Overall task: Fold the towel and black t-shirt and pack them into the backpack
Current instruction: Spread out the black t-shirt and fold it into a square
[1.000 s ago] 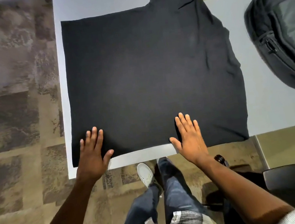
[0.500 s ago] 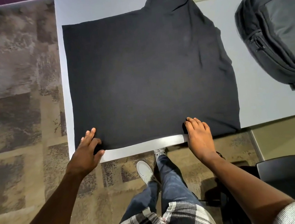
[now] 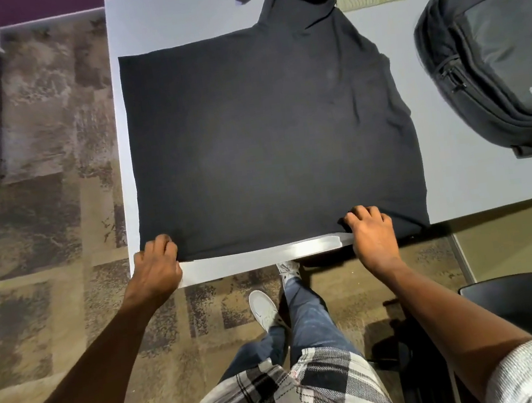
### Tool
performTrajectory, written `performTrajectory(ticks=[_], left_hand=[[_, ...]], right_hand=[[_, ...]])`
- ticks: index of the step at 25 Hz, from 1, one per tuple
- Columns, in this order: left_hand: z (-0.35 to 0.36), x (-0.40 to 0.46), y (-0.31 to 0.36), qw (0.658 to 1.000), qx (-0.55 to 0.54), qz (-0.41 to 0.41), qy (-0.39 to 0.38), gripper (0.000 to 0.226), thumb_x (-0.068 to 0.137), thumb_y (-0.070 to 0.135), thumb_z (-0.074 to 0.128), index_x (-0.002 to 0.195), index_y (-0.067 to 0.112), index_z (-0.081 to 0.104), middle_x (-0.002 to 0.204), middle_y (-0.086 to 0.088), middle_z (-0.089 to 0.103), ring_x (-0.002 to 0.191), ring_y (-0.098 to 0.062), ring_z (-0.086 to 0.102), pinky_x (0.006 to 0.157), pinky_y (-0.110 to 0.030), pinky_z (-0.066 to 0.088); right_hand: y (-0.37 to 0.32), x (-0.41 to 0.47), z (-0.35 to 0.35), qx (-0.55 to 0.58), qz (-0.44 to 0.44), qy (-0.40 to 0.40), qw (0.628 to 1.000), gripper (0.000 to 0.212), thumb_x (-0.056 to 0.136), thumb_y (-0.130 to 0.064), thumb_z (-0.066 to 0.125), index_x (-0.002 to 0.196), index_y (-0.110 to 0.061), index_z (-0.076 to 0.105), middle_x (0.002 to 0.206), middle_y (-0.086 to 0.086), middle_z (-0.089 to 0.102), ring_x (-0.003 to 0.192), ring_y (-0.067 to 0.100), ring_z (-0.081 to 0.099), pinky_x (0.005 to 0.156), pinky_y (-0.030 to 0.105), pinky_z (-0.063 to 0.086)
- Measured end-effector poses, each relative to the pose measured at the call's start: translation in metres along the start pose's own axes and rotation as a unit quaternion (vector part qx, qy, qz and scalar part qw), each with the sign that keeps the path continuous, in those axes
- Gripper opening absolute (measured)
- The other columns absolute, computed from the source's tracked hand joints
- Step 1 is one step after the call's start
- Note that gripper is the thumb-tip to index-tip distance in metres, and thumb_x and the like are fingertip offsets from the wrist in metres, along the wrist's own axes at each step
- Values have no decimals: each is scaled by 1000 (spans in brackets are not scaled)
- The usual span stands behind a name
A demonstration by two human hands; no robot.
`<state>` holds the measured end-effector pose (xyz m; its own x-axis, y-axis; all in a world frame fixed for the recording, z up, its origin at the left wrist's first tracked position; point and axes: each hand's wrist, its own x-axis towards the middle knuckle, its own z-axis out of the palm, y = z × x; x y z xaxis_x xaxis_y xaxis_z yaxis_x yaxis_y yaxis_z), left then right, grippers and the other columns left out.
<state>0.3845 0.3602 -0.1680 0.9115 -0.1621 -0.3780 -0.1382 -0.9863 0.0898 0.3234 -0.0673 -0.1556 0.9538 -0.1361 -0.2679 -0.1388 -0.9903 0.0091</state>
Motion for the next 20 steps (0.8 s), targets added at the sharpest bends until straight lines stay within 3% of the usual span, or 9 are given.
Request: performTrajectory(ticks=[2,4,7,11,13,16,20], left_hand=[[-2,2,4,999,10,-20,-25,10,100,15,44,109,21,47,116,-4,54,95,-17,48,102,-42,39],[-8,7,6,998,14,-35,-48,12,101,14,46,107,24,44,105,0,56,84,-14,48,95,-39,44],[-21,14,4,996,12,-41,-73,18,97,12,54,107,22,44,100,-2,60,81,-17,56,82,-35,52],[-36,22,-4,995,-1,-55,-77,23,90,14,63,98,23,43,98,-5,62,78,-20,54,74,-33,48],[-48,31,-6,994,-49,-77,-66,22,88,14,66,93,24,47,92,-4,63,76,-19,57,74,-34,53],[-70,54,-13,992,-96,-77,-33,16,88,8,62,86,21,53,86,-6,64,72,-21,56,68,-33,47],[-91,93,-32,985,-160,-66,17,15,97,9,52,107,11,64,100,-16,68,86,-32,59,79,-36,48]], right_hand=[[4,0,0,5,5,5,1000,39,86,-6,65,121,-22,60,112,3,59,106,26,51,89,41,46],[7,1,-1,26,2,14,1000,37,85,-3,64,117,-22,61,106,3,61,101,27,54,83,40,47],[19,4,1,164,18,36,986,33,82,7,55,102,-19,59,97,3,62,92,27,57,74,38,45],[37,14,-9,370,84,56,923,44,79,17,47,94,-23,55,97,-2,65,91,19,60,83,31,47],[48,26,-23,388,72,33,918,45,79,20,47,93,-21,60,96,-4,67,92,15,62,85,24,47],[65,55,-50,362,35,29,931,38,80,16,57,92,-20,62,91,-5,68,83,12,62,76,9,42],[83,116,-83,353,10,43,935,27,79,-3,78,80,-22,58,77,-5,65,69,17,56,69,24,44]])
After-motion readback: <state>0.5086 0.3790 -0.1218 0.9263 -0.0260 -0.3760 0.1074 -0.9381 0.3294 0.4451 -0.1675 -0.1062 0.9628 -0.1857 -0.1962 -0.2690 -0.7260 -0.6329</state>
